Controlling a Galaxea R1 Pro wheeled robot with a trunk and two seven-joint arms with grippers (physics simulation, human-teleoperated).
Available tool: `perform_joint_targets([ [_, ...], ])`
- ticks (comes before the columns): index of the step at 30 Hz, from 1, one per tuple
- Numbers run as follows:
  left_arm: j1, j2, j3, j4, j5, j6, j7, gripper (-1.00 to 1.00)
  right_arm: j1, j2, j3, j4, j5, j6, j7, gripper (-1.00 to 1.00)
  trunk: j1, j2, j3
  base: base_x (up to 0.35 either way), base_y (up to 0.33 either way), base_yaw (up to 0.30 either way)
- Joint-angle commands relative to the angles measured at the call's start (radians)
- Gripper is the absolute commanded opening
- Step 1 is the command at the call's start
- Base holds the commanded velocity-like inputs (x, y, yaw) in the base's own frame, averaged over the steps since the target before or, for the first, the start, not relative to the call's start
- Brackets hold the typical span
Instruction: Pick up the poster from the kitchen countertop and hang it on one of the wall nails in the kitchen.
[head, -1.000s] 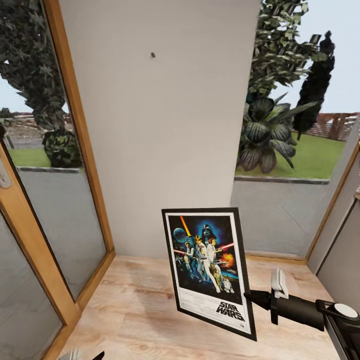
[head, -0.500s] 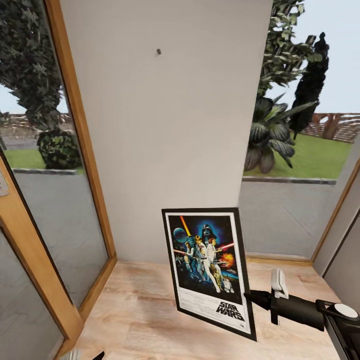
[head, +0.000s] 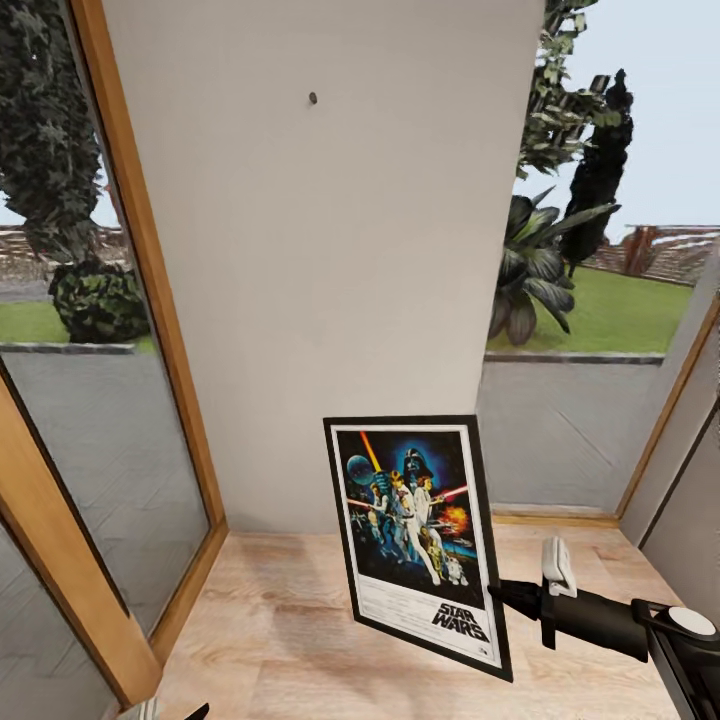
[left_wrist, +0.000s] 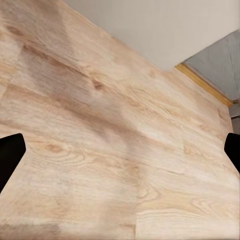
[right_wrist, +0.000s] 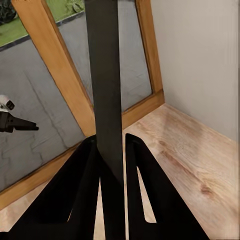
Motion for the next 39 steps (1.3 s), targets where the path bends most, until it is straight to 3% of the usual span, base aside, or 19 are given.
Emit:
perform_joint_targets([
  [1,-0.001,0.001,-0.008,0.000,0.006,-0.006,-0.001,1.00,-0.001,0.000,-0.001,0.000,-0.002,0.014,0.006,-1.00,0.000,-0.001,-0.001,0.001,0.002,-0.048],
  [10,-0.001,0.000,-0.009,0.000,0.006,-0.005,0.001,1.00,0.000,0.000,-0.001,0.000,-0.002,0.014,0.007,-1.00,0.000,-0.001,-0.001,0.054,0.000,-0.015],
  [31,-0.001,0.001,-0.007,0.000,0.006,-0.005,0.001,1.00,0.000,0.000,-0.001,0.000,-0.002,0.014,0.008,-1.00,0.000,-0.001,-0.001,0.313,0.000,-0.001],
  [39,-0.001,-0.001,-0.009,-0.001,0.006,-0.006,0.000,1.00,-0.001,-0.001,-0.001,-0.001,-0.002,0.014,0.008,-1.00,0.000,-0.001,-0.001,0.076,0.000,0.000],
])
